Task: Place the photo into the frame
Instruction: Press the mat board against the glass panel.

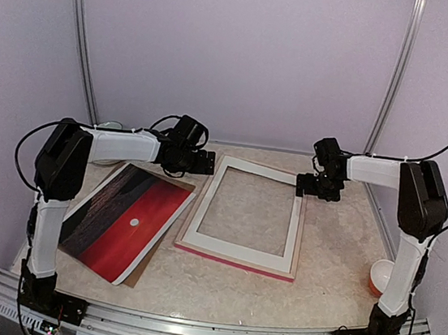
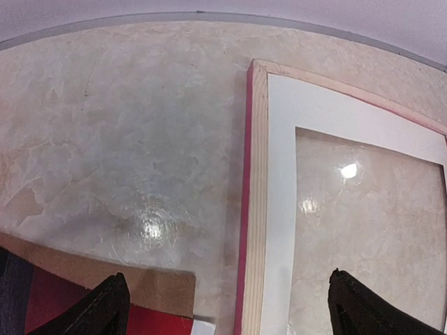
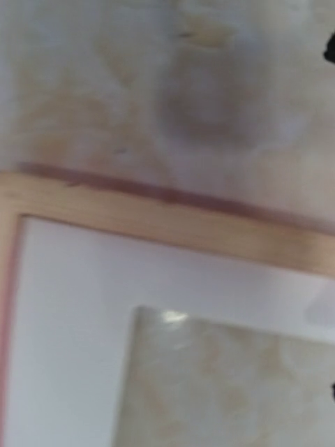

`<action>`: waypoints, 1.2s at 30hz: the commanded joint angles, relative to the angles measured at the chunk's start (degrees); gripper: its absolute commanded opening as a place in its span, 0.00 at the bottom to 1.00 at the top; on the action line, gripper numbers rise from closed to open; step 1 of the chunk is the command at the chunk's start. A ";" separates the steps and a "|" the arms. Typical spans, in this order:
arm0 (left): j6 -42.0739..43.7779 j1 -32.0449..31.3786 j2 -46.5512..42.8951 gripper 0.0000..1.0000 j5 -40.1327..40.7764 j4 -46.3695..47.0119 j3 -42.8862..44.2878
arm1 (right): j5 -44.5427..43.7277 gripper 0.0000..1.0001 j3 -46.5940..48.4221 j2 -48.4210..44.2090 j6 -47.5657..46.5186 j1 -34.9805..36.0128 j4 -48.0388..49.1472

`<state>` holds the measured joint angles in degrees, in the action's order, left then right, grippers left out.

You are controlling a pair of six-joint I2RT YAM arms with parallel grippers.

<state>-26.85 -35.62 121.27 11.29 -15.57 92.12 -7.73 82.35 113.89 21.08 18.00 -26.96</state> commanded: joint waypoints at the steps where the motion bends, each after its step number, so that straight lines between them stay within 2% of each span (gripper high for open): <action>1: 3.89 1.64 7.66 0.98 1.33 -3.18 9.45 | 0.86 0.99 -3.86 -3.84 1.01 0.46 2.78; 5: 5.32 1.82 12.58 0.98 2.33 -4.92 15.69 | 1.39 0.99 -7.39 -5.53 1.03 0.55 4.03; 16: 7.27 0.42 19.84 0.98 4.72 -4.97 22.96 | 2.36 0.99 -14.67 -10.99 1.07 0.55 6.28; 24: 7.91 -0.72 22.65 0.98 8.70 -6.60 23.85 | 2.69 0.99 -15.97 -12.74 0.88 0.55 6.14; 36: 7.13 -0.59 24.03 0.96 7.60 -8.05 24.47 | 3.16 0.99 -16.27 -13.41 0.95 0.55 6.26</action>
<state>-19.88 -36.42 143.92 18.26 -21.50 116.20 -4.86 66.67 102.41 21.78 18.17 -21.23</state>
